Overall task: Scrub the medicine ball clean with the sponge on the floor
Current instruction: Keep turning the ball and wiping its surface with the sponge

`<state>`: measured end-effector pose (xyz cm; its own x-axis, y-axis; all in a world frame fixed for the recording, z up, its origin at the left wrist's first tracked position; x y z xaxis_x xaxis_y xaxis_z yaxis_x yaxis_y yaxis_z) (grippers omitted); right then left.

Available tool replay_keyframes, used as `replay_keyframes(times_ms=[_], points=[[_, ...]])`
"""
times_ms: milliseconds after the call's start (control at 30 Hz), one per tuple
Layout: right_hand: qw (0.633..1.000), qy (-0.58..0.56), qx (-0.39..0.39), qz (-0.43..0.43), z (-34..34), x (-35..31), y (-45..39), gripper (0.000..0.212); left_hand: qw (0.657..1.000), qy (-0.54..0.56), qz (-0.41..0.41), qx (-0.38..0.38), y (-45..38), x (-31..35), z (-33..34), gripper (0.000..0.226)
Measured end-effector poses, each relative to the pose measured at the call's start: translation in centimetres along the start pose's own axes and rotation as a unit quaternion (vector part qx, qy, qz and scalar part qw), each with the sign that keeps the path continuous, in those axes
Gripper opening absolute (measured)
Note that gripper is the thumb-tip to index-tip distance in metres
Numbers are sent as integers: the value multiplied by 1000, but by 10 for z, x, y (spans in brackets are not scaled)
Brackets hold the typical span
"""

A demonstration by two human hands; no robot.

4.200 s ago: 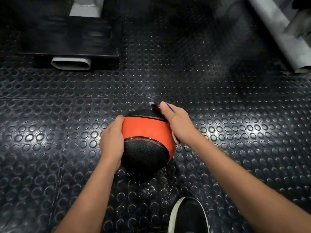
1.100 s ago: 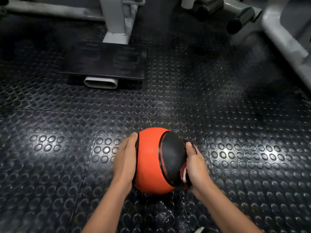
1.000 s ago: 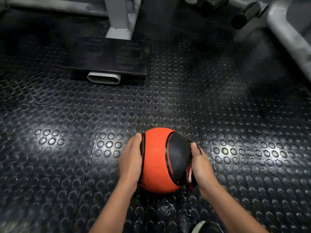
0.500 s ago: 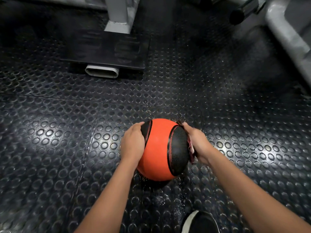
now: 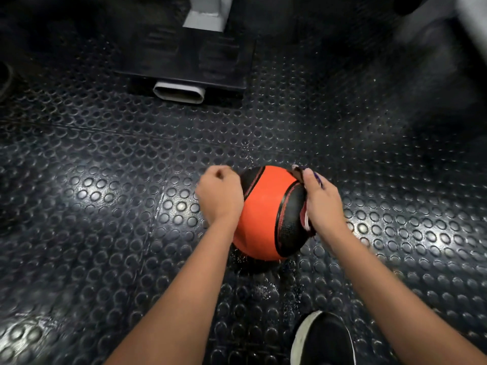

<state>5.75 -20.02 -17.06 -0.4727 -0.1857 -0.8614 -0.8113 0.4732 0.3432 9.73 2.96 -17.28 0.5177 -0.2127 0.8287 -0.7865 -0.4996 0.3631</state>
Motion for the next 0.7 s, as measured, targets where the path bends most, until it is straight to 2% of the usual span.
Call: replay_keyframes(times_ms=[33, 67, 133, 200, 267, 333, 433, 567, 700], points=[[1000, -14, 24, 10, 0, 1, 5, 41, 997, 10, -30, 69, 8, -2, -12, 16], [998, -21, 50, 20, 1, 5, 9, 42, 993, 23, -53, 100, 19, -6, -17, 17], [995, -32, 95, 28, 0, 13, 21, 42, 995, 43, -51, 68, 43, -12, -8, 20], [994, -28, 107, 17, 1, 20, 31, 43, 999, 26, 26, 9, 58, -6, -2, 33], [995, -5, 97, 10, -4, 19, 36, 42, 998, -9, 70, -3, 48, 4, -6, 38], [996, 5, 93, -11, -13, 9, 32, 38, 996, -54, 65, -42, 33, 13, -2, 38], [996, 23, 36, -84, -7, -26, 28, 24, 990, -99, 58, -83, 32, 23, 4, 33], [986, 89, -31, -138, 23, -47, 14, 30, 989, -119, 69, -56, 23, 24, 7, 38], [981, 124, -9, -146, 27, -47, 14, 32, 991, -104, 57, -61, 17, 19, 8, 38]])
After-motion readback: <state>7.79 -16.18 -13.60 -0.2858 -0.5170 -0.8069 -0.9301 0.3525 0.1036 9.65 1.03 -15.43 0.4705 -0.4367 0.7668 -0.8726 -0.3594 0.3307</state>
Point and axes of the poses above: each hand's wrist, its own y-axis away from the middle knuckle, its own z-axis out of the palm, x = y × z, the point moved 7 cm from there along -y, towards the middle knuckle, and after that the axes turned 1 degree about x, right-handed, at the moved point
